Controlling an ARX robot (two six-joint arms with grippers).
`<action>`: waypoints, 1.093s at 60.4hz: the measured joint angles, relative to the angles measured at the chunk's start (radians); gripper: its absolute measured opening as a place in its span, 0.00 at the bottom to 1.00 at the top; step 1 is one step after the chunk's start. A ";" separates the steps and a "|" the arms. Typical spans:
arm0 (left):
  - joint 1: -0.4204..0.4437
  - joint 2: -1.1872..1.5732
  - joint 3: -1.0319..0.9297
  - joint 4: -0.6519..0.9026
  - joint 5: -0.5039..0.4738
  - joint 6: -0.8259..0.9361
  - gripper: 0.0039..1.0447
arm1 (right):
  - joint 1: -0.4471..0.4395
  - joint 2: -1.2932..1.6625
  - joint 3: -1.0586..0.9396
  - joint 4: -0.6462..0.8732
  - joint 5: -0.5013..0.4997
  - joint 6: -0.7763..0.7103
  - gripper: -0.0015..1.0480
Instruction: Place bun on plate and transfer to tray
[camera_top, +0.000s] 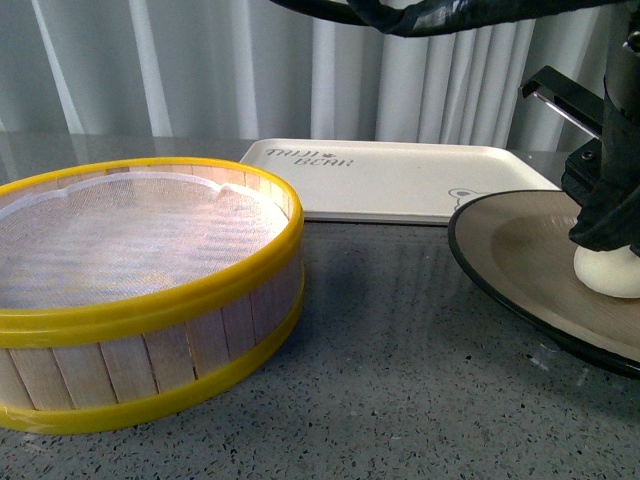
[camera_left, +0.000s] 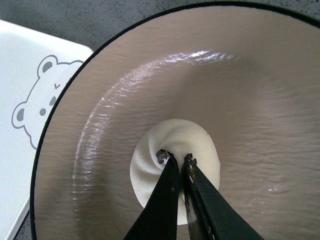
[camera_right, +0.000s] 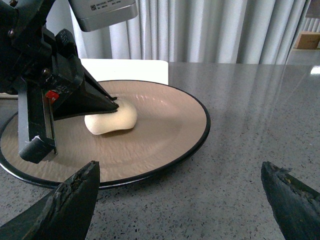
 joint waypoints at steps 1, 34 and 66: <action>0.000 0.001 0.000 0.000 -0.004 0.003 0.03 | 0.000 0.000 0.000 0.000 0.000 0.000 0.92; 0.000 0.007 0.044 -0.022 -0.017 0.016 0.75 | 0.000 0.000 0.000 0.000 0.000 0.000 0.92; 0.200 -0.336 -0.061 0.150 -0.093 -0.143 0.94 | 0.000 0.000 0.000 0.000 0.000 0.000 0.92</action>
